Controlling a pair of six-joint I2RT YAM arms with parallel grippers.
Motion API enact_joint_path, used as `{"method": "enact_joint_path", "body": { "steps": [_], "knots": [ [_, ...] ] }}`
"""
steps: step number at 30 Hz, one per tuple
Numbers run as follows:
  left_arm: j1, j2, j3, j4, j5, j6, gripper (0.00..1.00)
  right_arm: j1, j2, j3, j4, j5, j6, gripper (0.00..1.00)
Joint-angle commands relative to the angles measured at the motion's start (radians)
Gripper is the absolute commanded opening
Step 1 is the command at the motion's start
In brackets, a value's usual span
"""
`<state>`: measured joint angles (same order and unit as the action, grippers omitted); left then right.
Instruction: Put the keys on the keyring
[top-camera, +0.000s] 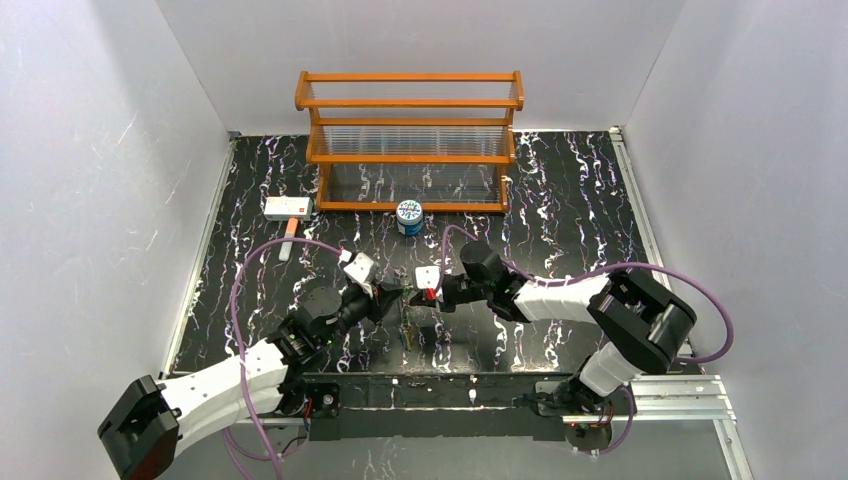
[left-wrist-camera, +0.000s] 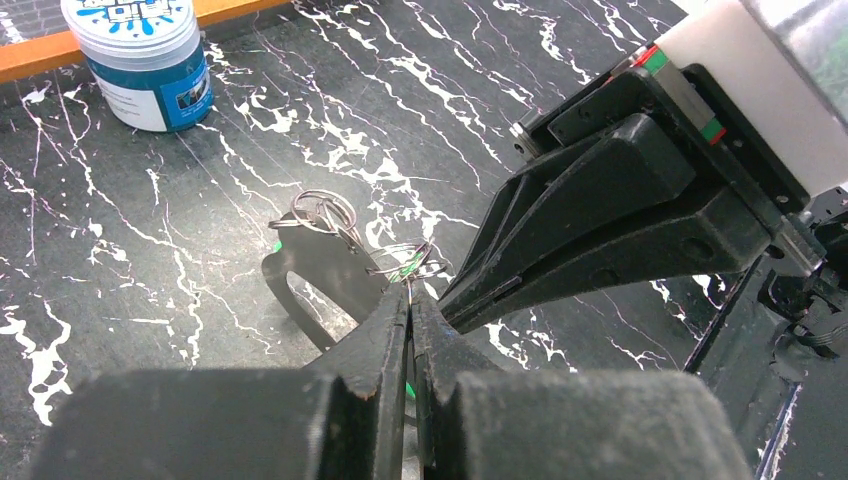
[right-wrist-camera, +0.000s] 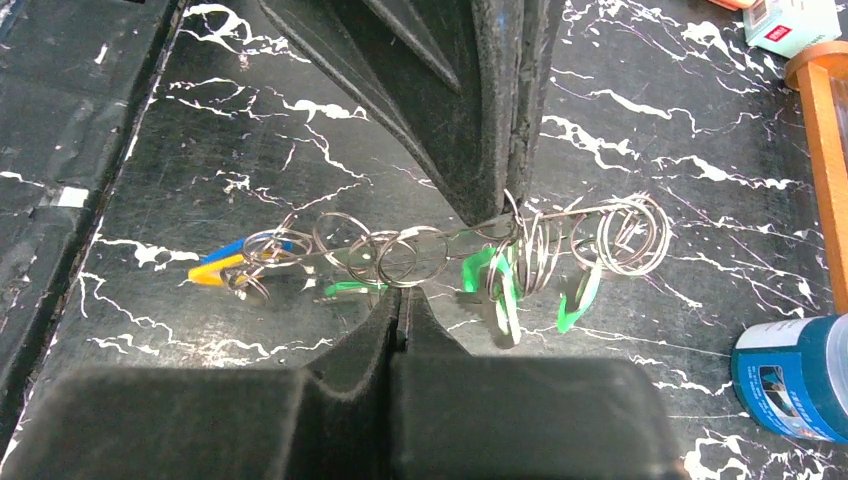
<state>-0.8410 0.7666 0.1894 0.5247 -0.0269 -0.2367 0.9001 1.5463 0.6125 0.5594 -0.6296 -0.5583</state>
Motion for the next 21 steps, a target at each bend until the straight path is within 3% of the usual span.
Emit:
{"method": "enact_joint_path", "body": {
  "steps": [1,4,6,10,21],
  "knots": [
    [-0.004,-0.024,-0.011,0.038,-0.023,-0.010,0.00,0.008,-0.042,0.015,0.027,0.047,-0.005,0.01],
    [-0.005,-0.024,-0.013,0.039,-0.022,-0.013,0.00,0.008,-0.085,-0.011,0.080,0.086,0.010,0.04],
    [-0.004,-0.023,-0.014,0.041,-0.021,-0.012,0.00,0.008,-0.109,-0.028,0.115,0.116,0.017,0.18],
    [-0.005,-0.022,-0.014,0.040,-0.022,-0.011,0.00,0.008,-0.144,-0.049,0.160,0.164,0.019,0.29],
    [-0.004,-0.021,-0.015,0.044,-0.024,-0.014,0.00,0.011,-0.114,-0.023,0.151,0.136,0.009,0.30]
  ]
}}
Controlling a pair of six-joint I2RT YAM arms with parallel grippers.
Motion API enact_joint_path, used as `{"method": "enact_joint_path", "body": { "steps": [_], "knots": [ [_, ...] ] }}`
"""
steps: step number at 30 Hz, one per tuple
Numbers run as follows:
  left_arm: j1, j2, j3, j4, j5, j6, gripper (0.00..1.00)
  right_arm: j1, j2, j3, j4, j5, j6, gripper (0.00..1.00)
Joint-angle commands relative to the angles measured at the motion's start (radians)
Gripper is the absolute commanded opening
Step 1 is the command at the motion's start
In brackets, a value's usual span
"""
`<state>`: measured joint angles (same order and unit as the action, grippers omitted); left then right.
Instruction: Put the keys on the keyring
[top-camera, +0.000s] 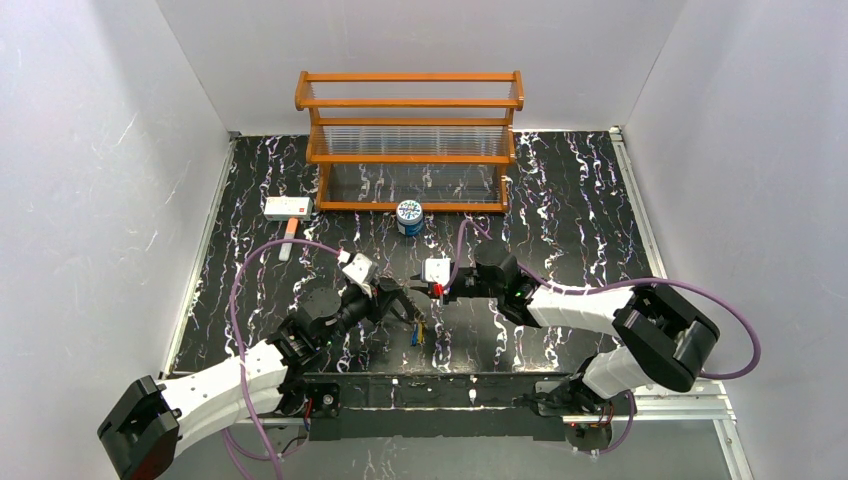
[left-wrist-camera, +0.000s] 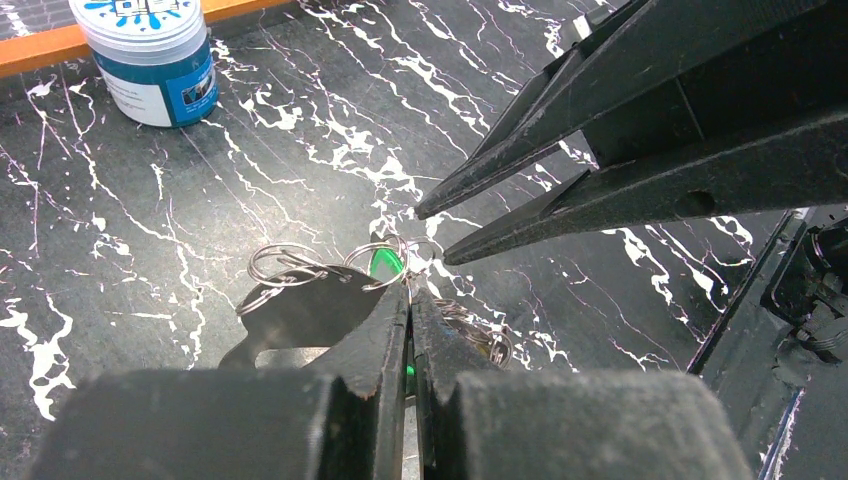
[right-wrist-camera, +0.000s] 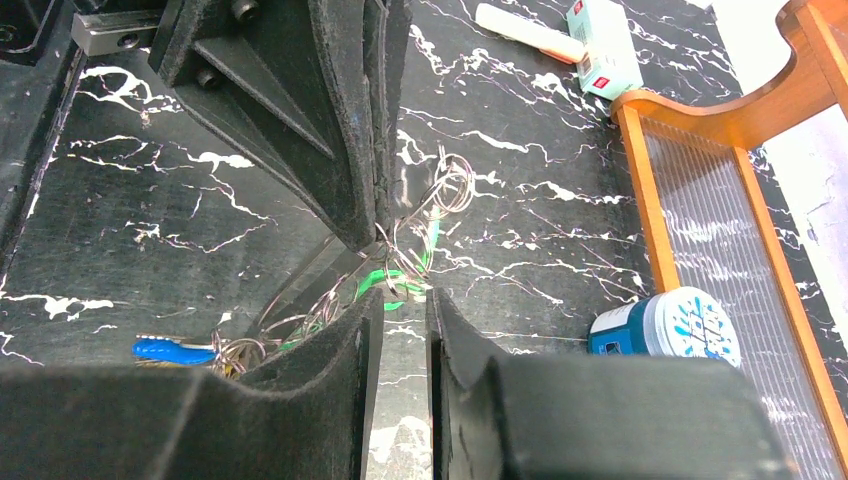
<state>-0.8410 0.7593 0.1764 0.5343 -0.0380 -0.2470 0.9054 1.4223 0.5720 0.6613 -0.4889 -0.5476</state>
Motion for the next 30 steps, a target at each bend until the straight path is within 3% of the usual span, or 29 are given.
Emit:
{"method": "enact_joint_path", "body": {
  "steps": [1,20,22,26,30],
  "knots": [
    [-0.004,-0.014,-0.002,0.035,-0.013,-0.004,0.00,0.007,0.016,0.018,0.049,-0.009,-0.001,0.30],
    [-0.004,-0.003,0.001,0.040,-0.009,-0.011,0.00,0.016,0.048,0.058,0.035,-0.039,-0.017,0.28],
    [-0.005,-0.002,0.000,0.042,-0.009,-0.012,0.00,0.018,0.053,0.062,0.034,-0.043,-0.019,0.22],
    [-0.005,0.001,0.001,0.046,-0.009,-0.013,0.00,0.018,0.056,0.059,0.019,-0.052,-0.027,0.01],
    [-0.005,0.000,0.000,0.052,-0.009,-0.015,0.00,0.018,0.052,0.048,0.004,-0.051,-0.039,0.01]
  ]
}}
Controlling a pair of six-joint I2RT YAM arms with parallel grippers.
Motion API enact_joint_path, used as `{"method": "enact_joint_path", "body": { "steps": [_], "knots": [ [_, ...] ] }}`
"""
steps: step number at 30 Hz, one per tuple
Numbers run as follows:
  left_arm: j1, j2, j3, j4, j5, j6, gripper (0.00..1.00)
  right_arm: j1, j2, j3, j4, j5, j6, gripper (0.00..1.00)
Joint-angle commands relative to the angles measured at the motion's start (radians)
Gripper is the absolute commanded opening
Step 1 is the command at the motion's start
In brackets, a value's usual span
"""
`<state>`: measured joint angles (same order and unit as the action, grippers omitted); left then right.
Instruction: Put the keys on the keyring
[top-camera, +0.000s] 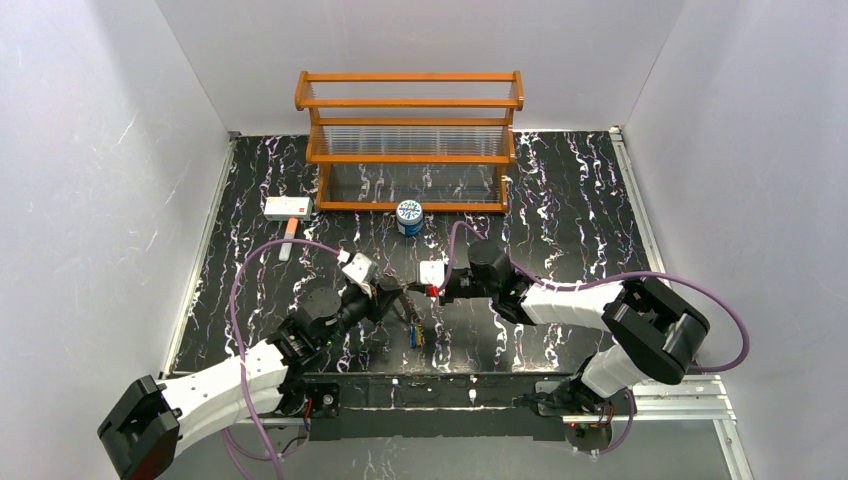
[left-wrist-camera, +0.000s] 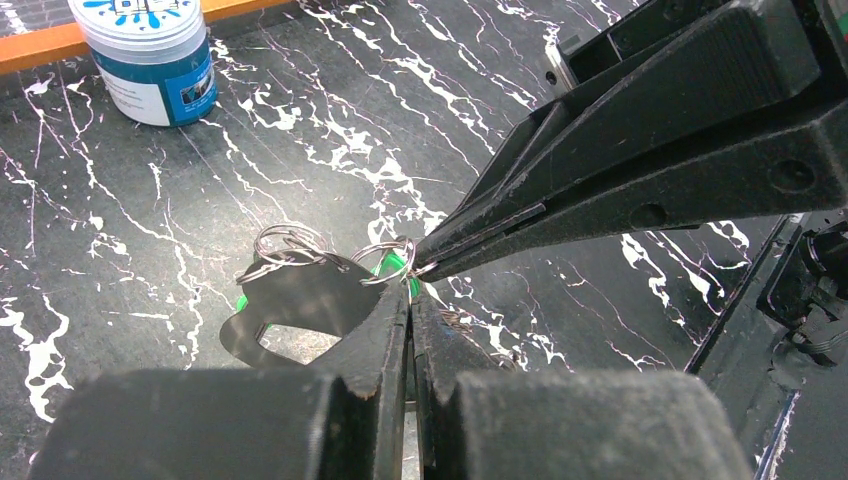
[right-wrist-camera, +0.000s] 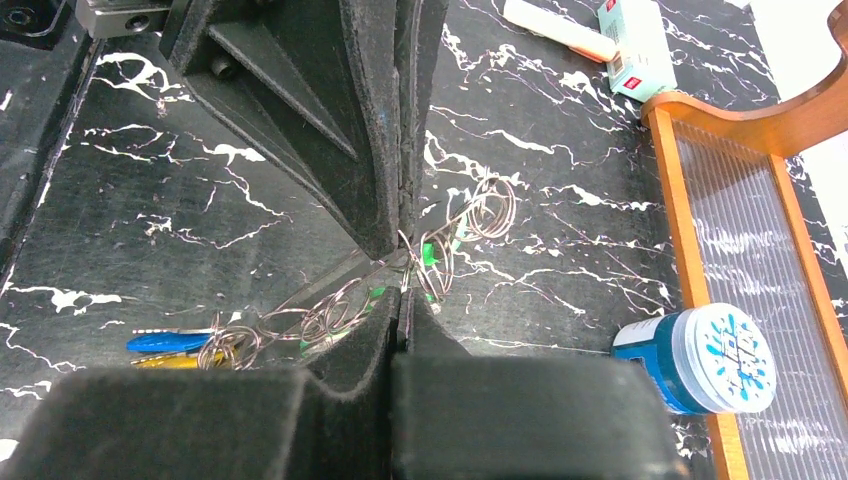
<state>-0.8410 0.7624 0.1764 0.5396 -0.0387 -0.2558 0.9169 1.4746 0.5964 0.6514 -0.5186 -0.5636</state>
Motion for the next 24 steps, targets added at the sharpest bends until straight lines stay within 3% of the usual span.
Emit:
{"method": "enact_joint_path", "body": {
  "steps": [1,24],
  "knots": [
    [-0.005,-0.004,0.000,0.049,-0.010,-0.008,0.00,0.007,0.000,0.020,0.009,-0.019,-0.030,0.01],
    [-0.004,-0.039,-0.021,0.086,-0.036,-0.026,0.00,0.104,0.040,0.019,-0.126,0.048,-0.188,0.01]
  ]
}}
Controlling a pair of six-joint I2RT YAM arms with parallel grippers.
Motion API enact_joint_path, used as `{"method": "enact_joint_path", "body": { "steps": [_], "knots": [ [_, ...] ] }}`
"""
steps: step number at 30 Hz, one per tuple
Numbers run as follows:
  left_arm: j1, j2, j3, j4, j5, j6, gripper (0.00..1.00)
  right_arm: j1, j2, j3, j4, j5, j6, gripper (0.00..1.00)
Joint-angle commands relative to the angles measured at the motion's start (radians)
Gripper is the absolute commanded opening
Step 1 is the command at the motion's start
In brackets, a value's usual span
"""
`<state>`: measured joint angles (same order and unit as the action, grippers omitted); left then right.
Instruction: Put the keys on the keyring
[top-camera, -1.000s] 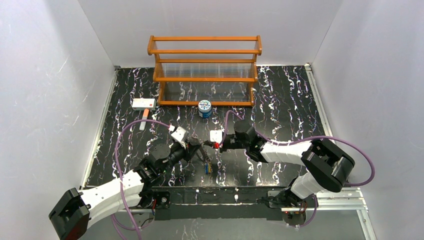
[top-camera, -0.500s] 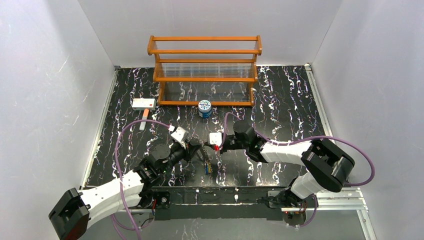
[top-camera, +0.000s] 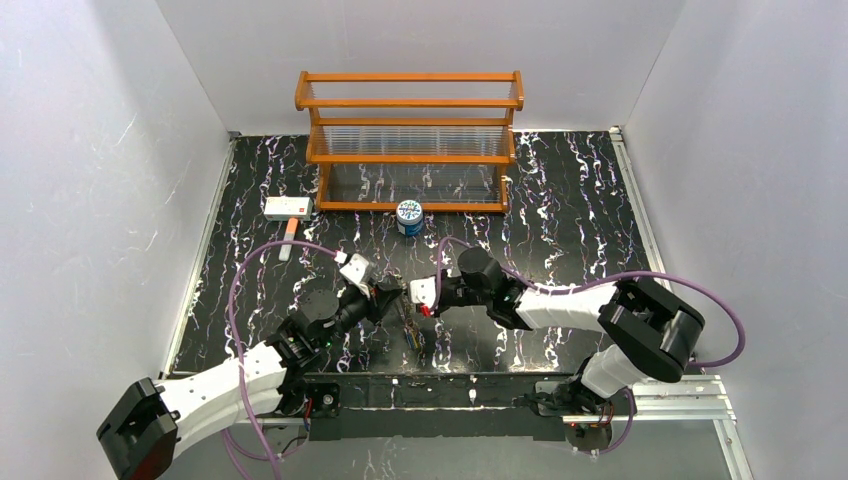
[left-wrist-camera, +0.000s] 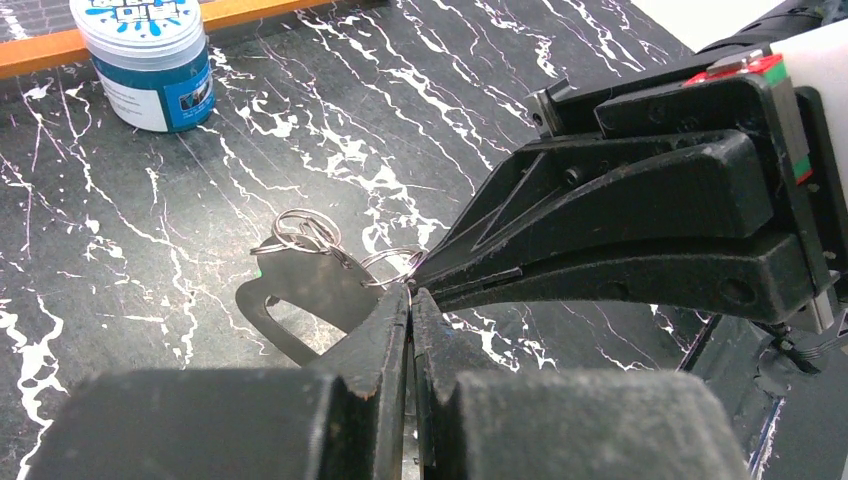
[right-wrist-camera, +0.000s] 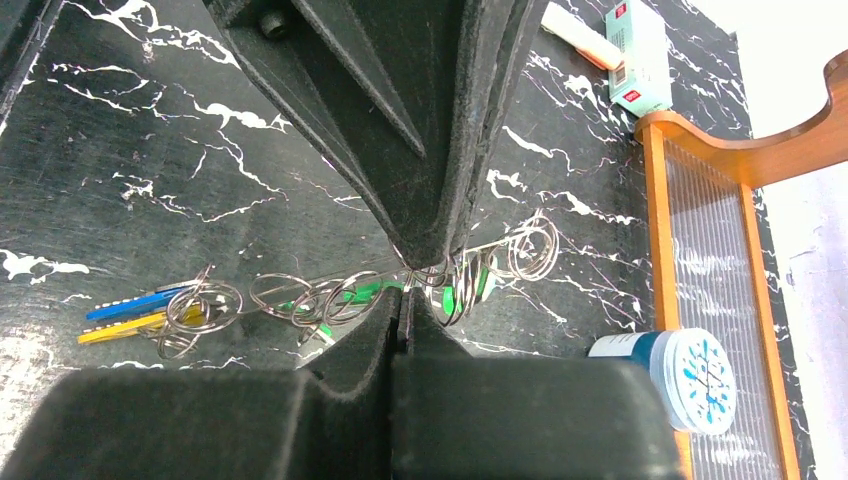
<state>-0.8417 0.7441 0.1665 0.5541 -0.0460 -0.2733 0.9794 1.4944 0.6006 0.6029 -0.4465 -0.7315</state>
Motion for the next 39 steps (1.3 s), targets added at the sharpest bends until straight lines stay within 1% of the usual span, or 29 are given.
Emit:
{"method": "enact_joint_path", "body": {
  "steps": [1,2,3,4,6,9,12,18,26,31,34,37,39],
  "knots": [
    [-0.003,-0.021,-0.013,0.073,-0.026,-0.009,0.00,0.043,0.019,0.018,-0.082,-0.023,-0.017,0.01],
    [-0.004,-0.021,-0.016,0.074,-0.024,-0.010,0.00,0.044,0.016,0.019,-0.082,-0.019,-0.010,0.02],
    [-0.004,-0.022,-0.018,0.073,-0.023,-0.010,0.00,0.044,0.012,0.020,-0.080,-0.013,0.000,0.07],
    [-0.004,-0.024,-0.020,0.074,-0.022,-0.012,0.00,0.043,0.006,0.020,-0.073,-0.007,0.013,0.14],
    [-0.005,-0.032,-0.026,0.077,-0.018,-0.012,0.00,0.044,-0.006,0.017,-0.060,0.010,0.040,0.25],
    [-0.003,-0.042,-0.037,0.085,-0.009,-0.011,0.00,0.035,-0.027,0.010,-0.019,0.014,0.086,0.34],
    [-0.004,-0.050,-0.045,0.090,0.006,-0.008,0.00,0.018,-0.047,0.001,0.014,-0.020,0.135,0.39],
    [-0.004,-0.060,-0.058,0.114,0.044,0.005,0.00,-0.022,-0.071,-0.006,0.038,-0.099,0.215,0.43],
    [-0.004,-0.054,-0.061,0.153,0.113,0.016,0.00,-0.046,-0.040,0.024,0.039,-0.097,0.259,0.44],
    [-0.003,-0.052,-0.061,0.160,0.123,0.016,0.00,-0.051,-0.030,0.034,0.070,-0.145,0.269,0.42],
    [-0.004,-0.050,-0.061,0.162,0.121,0.017,0.00,-0.054,-0.028,0.036,0.071,-0.179,0.266,0.36],
    [-0.004,-0.050,-0.061,0.164,0.120,0.018,0.00,-0.057,-0.029,0.033,0.065,-0.203,0.261,0.21],
    [-0.003,-0.049,-0.062,0.165,0.120,0.019,0.00,-0.062,-0.035,0.027,0.067,-0.213,0.264,0.15]
  ]
}}
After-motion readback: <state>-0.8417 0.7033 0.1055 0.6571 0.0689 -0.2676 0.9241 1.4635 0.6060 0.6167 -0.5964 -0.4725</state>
